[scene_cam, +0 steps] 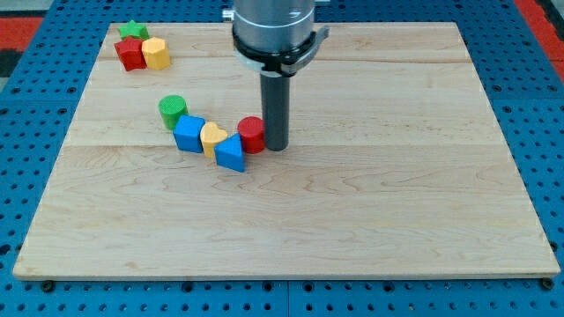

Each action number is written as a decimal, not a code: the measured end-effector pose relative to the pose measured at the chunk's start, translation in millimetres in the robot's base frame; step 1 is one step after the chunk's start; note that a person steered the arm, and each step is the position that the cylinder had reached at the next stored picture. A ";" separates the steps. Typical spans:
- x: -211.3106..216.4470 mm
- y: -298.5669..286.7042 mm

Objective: Place the red circle to the top of the blue triangle

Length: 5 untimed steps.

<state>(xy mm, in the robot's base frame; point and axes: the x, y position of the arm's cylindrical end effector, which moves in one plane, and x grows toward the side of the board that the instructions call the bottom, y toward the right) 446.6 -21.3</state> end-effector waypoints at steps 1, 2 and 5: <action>0.0 -9.8; -2.1 -12.2; -40.1 -109.6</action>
